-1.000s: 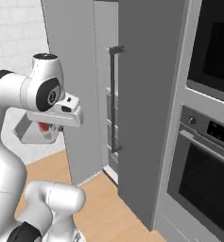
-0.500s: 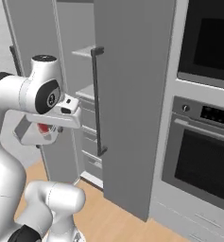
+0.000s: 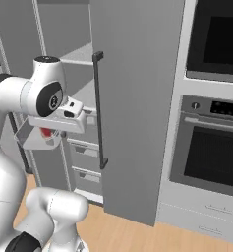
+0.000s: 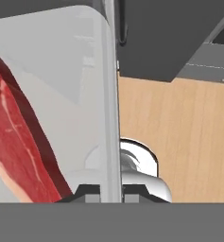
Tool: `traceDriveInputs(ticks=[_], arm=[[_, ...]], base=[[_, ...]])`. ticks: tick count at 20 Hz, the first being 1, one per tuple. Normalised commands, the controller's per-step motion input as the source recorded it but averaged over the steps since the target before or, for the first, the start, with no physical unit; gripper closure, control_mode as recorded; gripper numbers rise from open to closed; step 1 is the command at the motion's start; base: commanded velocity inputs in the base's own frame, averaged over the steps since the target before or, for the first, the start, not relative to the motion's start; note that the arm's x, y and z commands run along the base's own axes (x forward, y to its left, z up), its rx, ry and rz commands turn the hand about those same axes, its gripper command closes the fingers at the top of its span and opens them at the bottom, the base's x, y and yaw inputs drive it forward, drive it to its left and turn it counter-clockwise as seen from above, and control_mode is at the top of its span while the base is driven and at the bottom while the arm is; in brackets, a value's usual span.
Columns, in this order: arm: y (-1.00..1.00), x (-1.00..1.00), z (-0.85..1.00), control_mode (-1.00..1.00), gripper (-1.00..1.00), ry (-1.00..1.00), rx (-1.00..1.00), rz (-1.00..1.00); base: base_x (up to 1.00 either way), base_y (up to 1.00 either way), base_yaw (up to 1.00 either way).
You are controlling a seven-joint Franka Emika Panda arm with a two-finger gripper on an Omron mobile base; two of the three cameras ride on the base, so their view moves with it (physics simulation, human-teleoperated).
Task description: Take the meat container that has the steak and place it on the second highest rack of the freezer. Then take the vegetable container that has the avocado and lemon and place it on the highest rack of the freezer.
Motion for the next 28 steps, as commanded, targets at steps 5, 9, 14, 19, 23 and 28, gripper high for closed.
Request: traceDriveInputs(ticks=[5,9,14,19,23,28], arm=[[0.00,0.00,0.00,1.00,1.00,0.00,0.00,0.00],[0.00,0.00,0.00,1.00,1.00,0.00,0.00,0.00],[0.00,0.00,0.00,1.00,1.00,0.00,0.00,0.00],[0.00,0.00,0.00,1.00,1.00,0.00,0.00,0.00],[0.00,0.00,0.00,1.00,1.00,0.00,0.00,0.00],[0.00,0.00,0.00,1.00,1.00,0.00,0.00,0.00]], base=[[0.16,0.56,-0.20],[0.06,0.13,-0.09],[0.18,-0.03,-0.04],[0.47,-0.01,-0.08],[0.66,0.00,-0.09],[0.58,0.12,-0.13]])
